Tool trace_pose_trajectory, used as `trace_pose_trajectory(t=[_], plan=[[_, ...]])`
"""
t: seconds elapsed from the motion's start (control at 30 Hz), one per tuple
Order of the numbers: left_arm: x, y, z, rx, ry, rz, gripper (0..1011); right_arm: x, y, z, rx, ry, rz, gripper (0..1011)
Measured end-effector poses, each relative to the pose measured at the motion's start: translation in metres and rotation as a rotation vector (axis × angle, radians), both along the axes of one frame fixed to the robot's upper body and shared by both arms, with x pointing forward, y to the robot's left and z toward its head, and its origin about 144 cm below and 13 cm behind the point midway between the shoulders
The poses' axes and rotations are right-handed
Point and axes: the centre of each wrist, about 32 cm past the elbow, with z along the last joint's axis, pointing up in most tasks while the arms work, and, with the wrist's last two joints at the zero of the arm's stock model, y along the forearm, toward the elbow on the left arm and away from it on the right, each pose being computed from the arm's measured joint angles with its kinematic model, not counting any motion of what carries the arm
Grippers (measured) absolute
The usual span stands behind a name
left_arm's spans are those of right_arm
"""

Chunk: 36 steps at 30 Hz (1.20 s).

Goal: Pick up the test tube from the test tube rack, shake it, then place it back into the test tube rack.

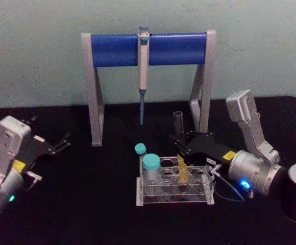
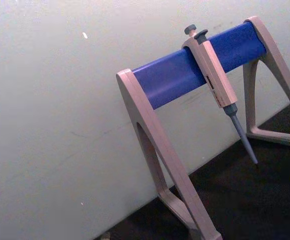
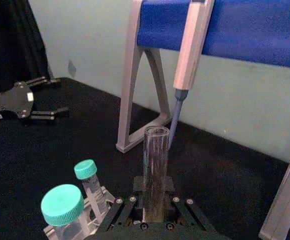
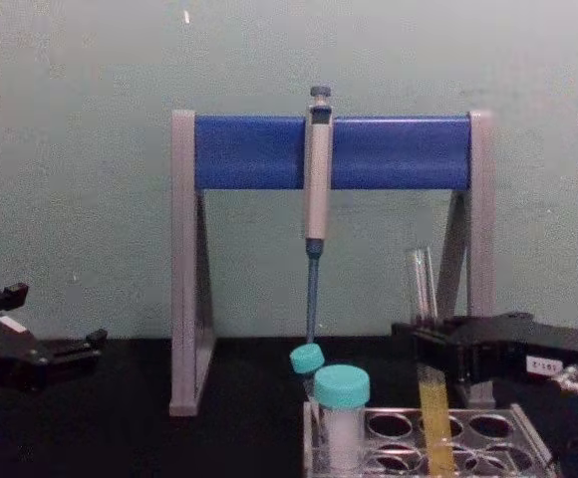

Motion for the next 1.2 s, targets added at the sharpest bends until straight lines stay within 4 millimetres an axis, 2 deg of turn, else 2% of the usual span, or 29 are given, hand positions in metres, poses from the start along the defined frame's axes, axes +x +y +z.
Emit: trace_pose_trajectory(t=[0.57, 0.9, 1.2], plan=[[0.0, 0.0, 0.0, 0.0, 0.0, 0.0, 1010, -0.017, -0.005, -0.004, 0.063, -0.119, -0.001, 225], [0.0, 0.0, 0.0, 0.0, 0.0, 0.0, 1010, -0.024, -0.007, 0.006, 0.086, -0.209, -0.009, 224], [0.0, 0.0, 0.0, 0.0, 0.0, 0.0, 1010, -0.02, -0.008, 0.018, 0.128, -0.274, -0.015, 224]])
